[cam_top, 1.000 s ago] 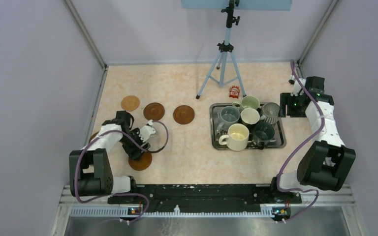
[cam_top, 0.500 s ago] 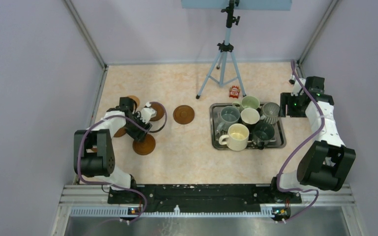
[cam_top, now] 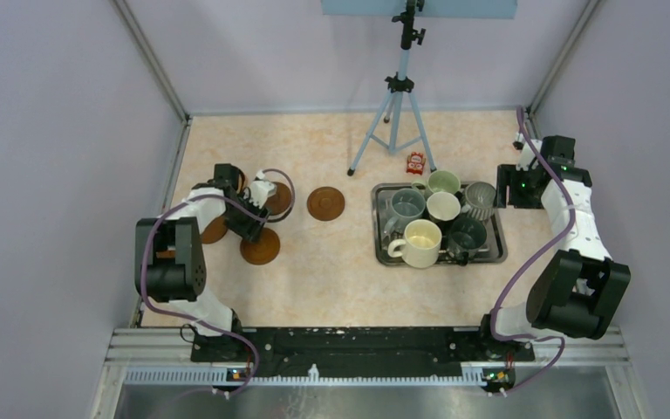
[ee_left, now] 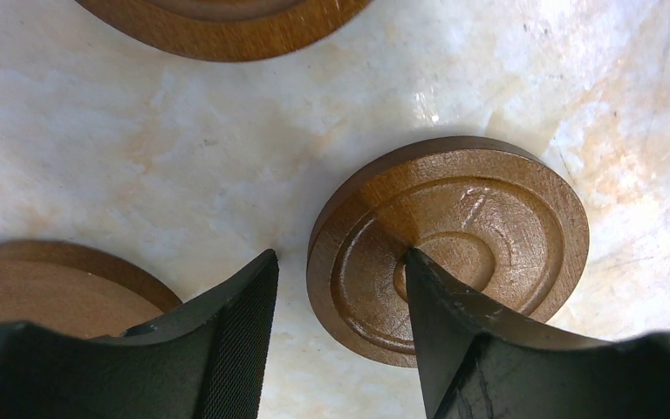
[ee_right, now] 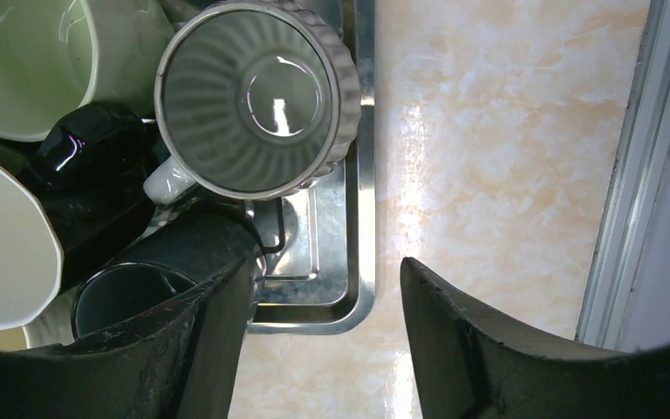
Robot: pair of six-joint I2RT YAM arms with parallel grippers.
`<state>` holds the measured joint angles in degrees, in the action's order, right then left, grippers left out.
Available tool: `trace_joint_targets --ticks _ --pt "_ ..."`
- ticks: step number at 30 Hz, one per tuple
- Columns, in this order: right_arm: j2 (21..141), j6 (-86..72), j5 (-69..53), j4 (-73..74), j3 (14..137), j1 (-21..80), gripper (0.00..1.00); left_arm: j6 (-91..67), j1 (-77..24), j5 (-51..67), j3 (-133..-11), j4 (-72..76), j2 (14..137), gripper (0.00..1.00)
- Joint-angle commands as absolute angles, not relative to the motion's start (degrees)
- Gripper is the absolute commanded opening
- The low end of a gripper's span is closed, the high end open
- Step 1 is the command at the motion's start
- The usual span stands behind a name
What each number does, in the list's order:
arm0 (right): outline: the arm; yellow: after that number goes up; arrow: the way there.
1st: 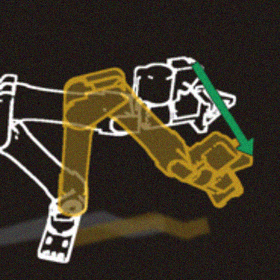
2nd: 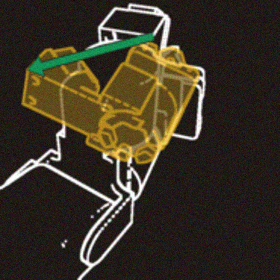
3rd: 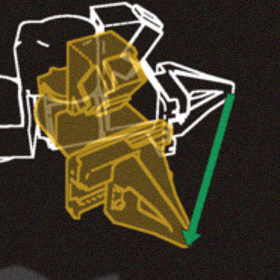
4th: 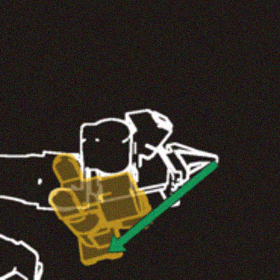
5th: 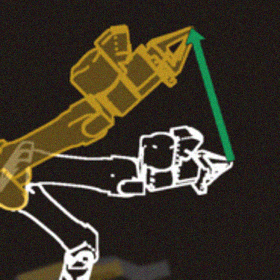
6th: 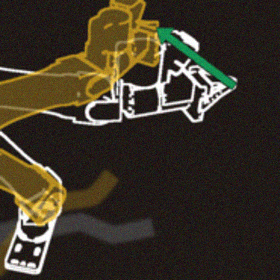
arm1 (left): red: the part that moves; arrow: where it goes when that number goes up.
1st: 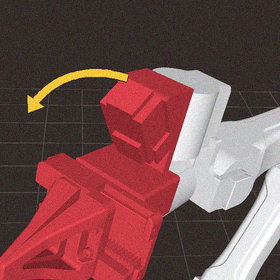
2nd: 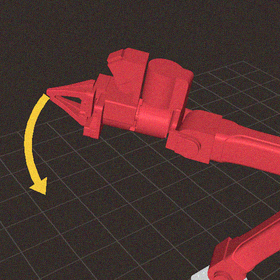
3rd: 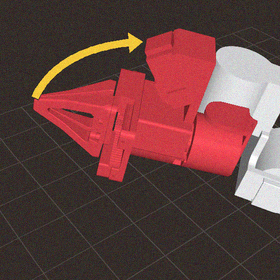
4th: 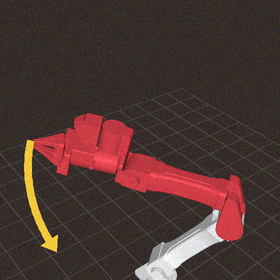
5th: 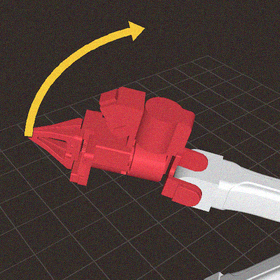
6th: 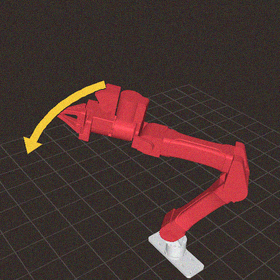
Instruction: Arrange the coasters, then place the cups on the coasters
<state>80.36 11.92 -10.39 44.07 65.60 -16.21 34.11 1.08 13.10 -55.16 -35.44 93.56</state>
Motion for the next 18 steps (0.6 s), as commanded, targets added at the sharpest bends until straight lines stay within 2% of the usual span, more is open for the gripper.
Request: trace_joint_targets --ticks 1,4,8,13,18 --pt "80.9 11.2 -10.7 42.3 65.5 -16.6 0.63 31.9 0.7 14.5 -56.7 -32.1 95.1 0.63" --pt "80.9 11.1 -10.8 42.3 65.8 -16.7 0.63 31.0 1.2 16.2 -58.8 -35.2 94.9 0.69" --pt "80.6 11.2 -10.7 42.7 66.4 -16.6 0.63 34.3 6.4 24.5 -64.2 -45.5 92.1 0.78" --pt "80.6 11.7 -10.7 42.8 66.6 -16.7 0.63 42.7 17.2 26.8 -70.5 -57.3 91.2 0.78" --pt "80.9 11.7 -11.6 42.8 66.5 -16.7 0.63 48.6 28.7 19.8 -70.8 -57.0 92.4 0.74"
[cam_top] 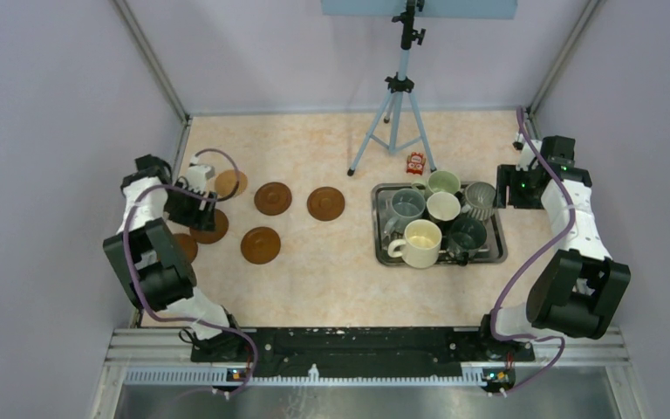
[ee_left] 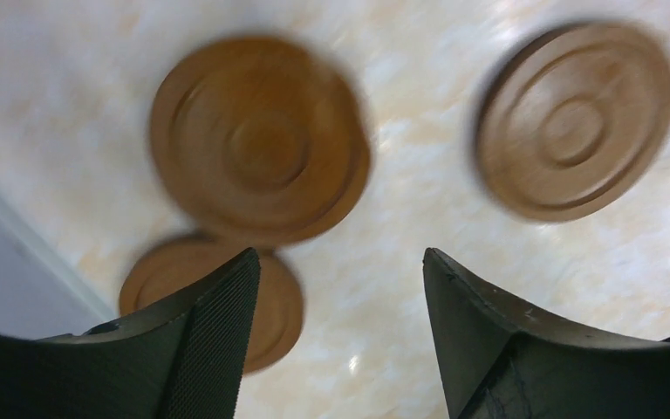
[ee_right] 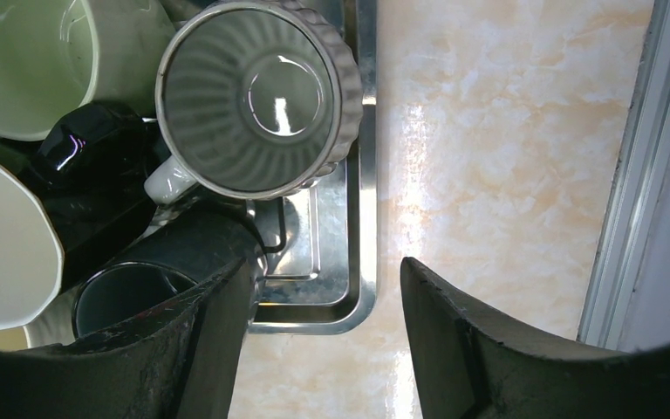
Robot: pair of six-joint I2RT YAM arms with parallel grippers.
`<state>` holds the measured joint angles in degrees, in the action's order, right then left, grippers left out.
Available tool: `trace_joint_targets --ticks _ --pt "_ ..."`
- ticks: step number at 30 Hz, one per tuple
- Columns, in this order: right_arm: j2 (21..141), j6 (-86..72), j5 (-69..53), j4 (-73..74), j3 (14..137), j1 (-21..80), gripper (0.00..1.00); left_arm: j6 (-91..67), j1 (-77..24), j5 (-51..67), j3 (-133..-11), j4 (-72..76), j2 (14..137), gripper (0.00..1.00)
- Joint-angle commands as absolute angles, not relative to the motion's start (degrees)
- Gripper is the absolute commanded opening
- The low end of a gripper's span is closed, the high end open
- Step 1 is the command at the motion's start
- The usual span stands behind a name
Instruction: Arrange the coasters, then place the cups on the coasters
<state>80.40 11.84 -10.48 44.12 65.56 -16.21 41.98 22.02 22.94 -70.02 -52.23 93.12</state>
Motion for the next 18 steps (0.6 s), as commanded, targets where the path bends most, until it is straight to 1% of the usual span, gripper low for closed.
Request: trace_joint_targets --ticks 1,7,11,13,18 --pt "80.9 11.6 -11.8 42.7 66.3 -16.7 0.63 48.9 30.4 18.5 -71.0 -55.9 92.8 0.73" --pt "81.3 11.5 -12.7 42.8 65.7 -16.6 0.63 50.2 36.0 14.2 -70.5 -50.6 95.5 0.66" --pt "81.1 11.6 -12.8 42.7 65.7 -16.7 0.63 52.5 37.5 12.5 -68.7 -48.4 97.0 0.67" --pt "81.2 11.6 -12.9 42.8 65.8 -16.7 0.63 53.1 37.8 11.8 -67.4 -46.8 97.3 0.65" --pt "81.4 11.7 -13.0 43.0 66.1 -16.7 0.63 53.4 37.7 10.9 -64.9 -43.4 97.8 0.57"
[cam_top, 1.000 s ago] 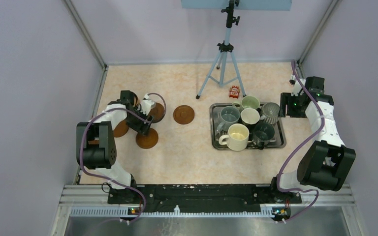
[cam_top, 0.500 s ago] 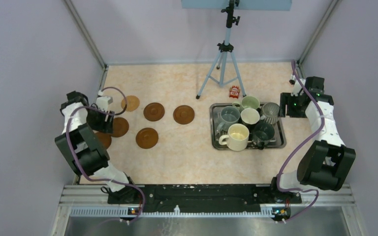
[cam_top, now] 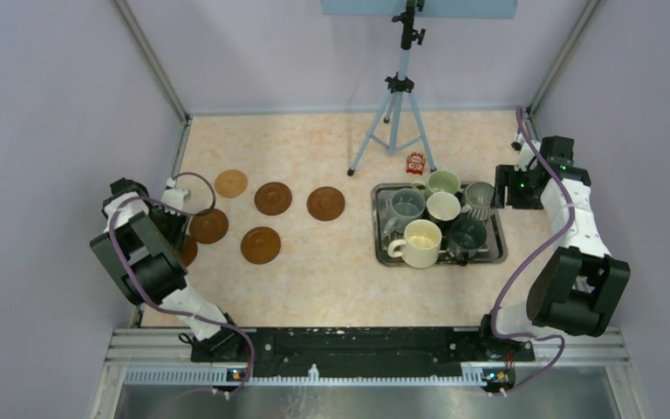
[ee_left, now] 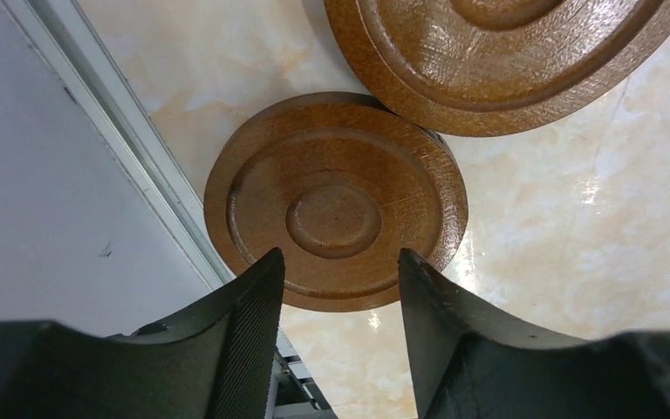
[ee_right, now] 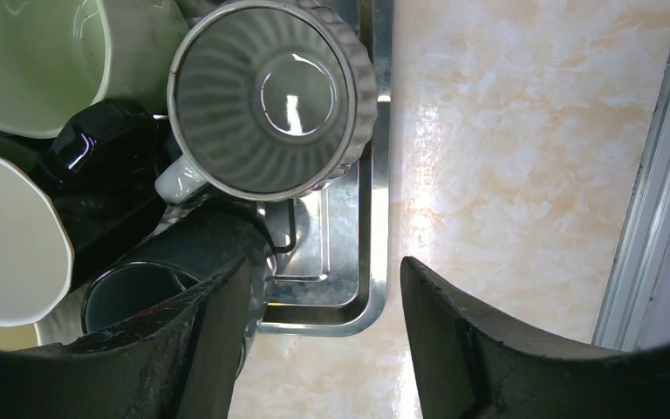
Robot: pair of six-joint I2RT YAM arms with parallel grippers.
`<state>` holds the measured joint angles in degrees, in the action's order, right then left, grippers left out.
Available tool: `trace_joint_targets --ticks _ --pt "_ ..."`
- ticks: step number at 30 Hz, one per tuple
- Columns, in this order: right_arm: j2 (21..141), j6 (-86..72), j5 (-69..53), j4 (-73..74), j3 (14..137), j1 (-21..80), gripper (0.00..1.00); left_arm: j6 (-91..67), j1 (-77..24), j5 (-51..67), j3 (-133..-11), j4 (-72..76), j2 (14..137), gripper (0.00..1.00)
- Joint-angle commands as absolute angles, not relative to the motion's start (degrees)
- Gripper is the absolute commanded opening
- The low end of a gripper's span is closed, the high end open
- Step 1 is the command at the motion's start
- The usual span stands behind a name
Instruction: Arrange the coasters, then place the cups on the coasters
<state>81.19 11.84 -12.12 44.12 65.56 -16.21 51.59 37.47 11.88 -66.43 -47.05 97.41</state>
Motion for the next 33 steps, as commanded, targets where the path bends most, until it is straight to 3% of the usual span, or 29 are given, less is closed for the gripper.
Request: trace_joint_targets --ticks 1,10,22,28,33 --pt "81.4 11.7 -13.0 43.0 66.2 -16.7 0.63 53.6 37.8 10.3 -64.2 -42.7 97.8 0.55" --pt "81.4 12.3 -12.4 43.0 66.1 -16.6 0.63 63.9 37.8 6.5 -52.6 -40.7 93.1 0.49" --pt "81.5 12.2 -12.8 43.2 65.8 -16.6 0.63 80.4 36.7 5.7 -41.4 -54.5 86.2 0.43" --pt "81.2 11.8 -12.6 42.8 65.2 -16.7 0.63 81.3 30.5 6.2 -34.4 -56.3 80.6 0.45" --pt "80.9 11.7 -12.4 42.6 64.4 -16.6 0.63 75.7 18.9 9.6 -30.7 -56.1 77.4 0.46"
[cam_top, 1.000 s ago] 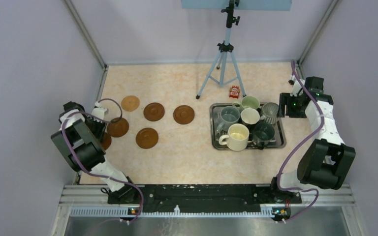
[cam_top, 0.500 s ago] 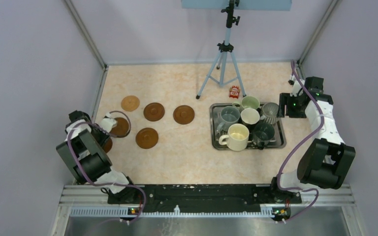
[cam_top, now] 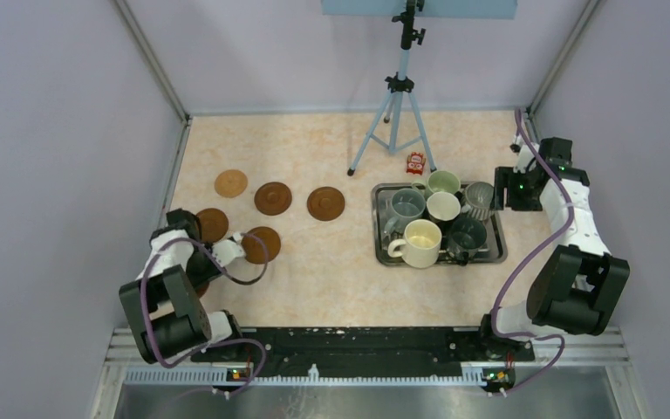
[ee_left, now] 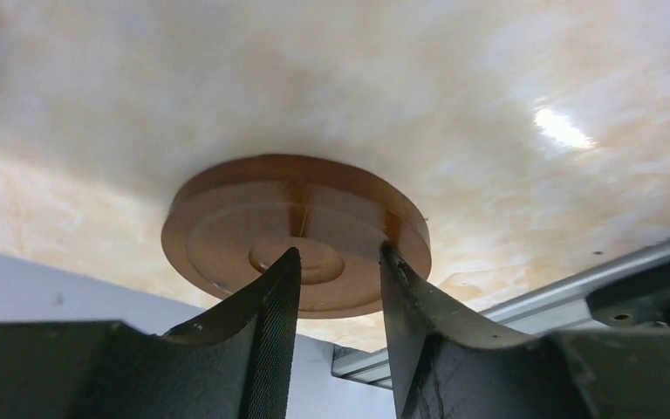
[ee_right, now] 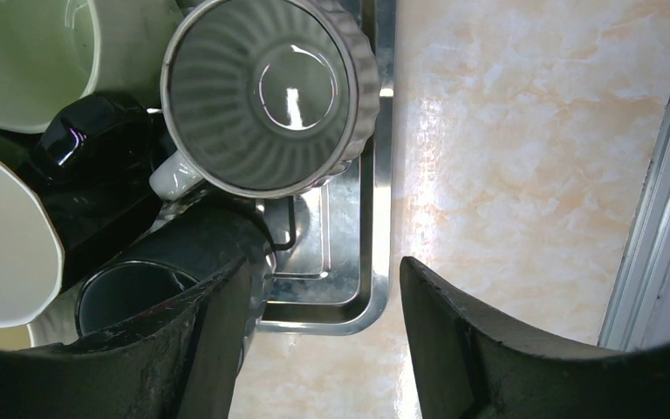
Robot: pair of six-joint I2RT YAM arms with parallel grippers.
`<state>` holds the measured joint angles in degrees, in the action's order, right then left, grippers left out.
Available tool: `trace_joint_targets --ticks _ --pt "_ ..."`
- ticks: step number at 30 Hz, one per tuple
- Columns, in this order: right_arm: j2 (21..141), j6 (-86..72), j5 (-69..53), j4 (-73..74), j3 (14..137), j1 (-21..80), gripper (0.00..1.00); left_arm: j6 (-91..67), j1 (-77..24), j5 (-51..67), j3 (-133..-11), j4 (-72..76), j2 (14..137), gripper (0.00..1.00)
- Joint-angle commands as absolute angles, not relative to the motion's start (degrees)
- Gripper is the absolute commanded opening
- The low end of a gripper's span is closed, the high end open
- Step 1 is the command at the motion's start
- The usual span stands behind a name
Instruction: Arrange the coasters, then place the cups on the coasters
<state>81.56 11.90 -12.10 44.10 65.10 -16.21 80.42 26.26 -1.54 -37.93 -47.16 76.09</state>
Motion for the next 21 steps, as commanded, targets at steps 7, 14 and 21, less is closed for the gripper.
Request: trace_joint_targets --ticks 7,14,21 --pt "80.4 11.7 -12.1 42.1 63.6 -16.7 0.63 69.1 7.8 13.9 -32.5 -53.8 80.5 0.48" --pt "78.9 12.7 -11.1 42.1 62.7 -16.6 0.63 64.9 -6.2 16.8 -34.2 -51.3 84.2 0.49" --pt "76.9 13.5 -10.1 42.3 60.8 -16.7 0.63 59.9 -16.8 19.9 -37.3 -49.8 88.9 0.49"
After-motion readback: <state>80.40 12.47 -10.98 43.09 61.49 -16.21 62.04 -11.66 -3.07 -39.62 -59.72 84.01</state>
